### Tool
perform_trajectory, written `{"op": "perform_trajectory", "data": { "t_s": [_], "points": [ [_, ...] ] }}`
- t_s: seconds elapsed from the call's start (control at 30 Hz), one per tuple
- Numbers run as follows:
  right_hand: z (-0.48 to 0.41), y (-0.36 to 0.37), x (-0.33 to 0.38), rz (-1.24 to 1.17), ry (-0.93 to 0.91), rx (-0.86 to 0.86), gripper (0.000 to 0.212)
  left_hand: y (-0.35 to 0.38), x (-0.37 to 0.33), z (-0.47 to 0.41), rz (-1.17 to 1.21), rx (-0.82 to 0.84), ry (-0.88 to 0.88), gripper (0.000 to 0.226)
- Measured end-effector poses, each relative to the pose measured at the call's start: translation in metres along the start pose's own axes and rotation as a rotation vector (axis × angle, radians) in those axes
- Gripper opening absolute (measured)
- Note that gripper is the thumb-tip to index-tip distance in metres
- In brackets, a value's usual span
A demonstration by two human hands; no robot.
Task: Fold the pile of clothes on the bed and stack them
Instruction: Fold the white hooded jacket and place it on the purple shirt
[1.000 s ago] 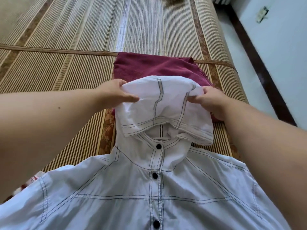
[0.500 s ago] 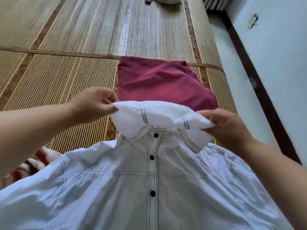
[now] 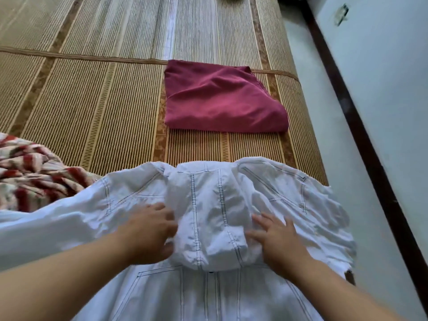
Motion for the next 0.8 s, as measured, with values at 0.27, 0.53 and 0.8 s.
{"op": "perform_trajectory", "data": {
  "t_s": [0.27, 0.53, 0.8],
  "points": [
    [-0.098, 0.02, 0.038, -0.037, 0.033, -0.088, 0.106, 0.059, 0.035, -0.076, -0.01, -0.006, -0.295, 0.137],
    [-0.084, 0.048, -0.009, -0.271, 0.168, -0.155, 0.109, 0.064, 0.062, -0.07, 0.211, -0.049, -0.399, 0.134],
    [-0.032, 0.085, -0.001, -0.106, 0.031, 0.11, 0.116, 0.124, -0.019, -0.042, 0.058, 0.307, -0.354, 0.145]
  ]
}}
Point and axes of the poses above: each hand's wrist, its own z-axis away from the middle knuckle, its own y-axis out of the palm, x = y × z, the point moved 9 cm from there along -z, towards the middle knuckle, and after that the axes turned 5 degrees about z, right-handed, at the moved point
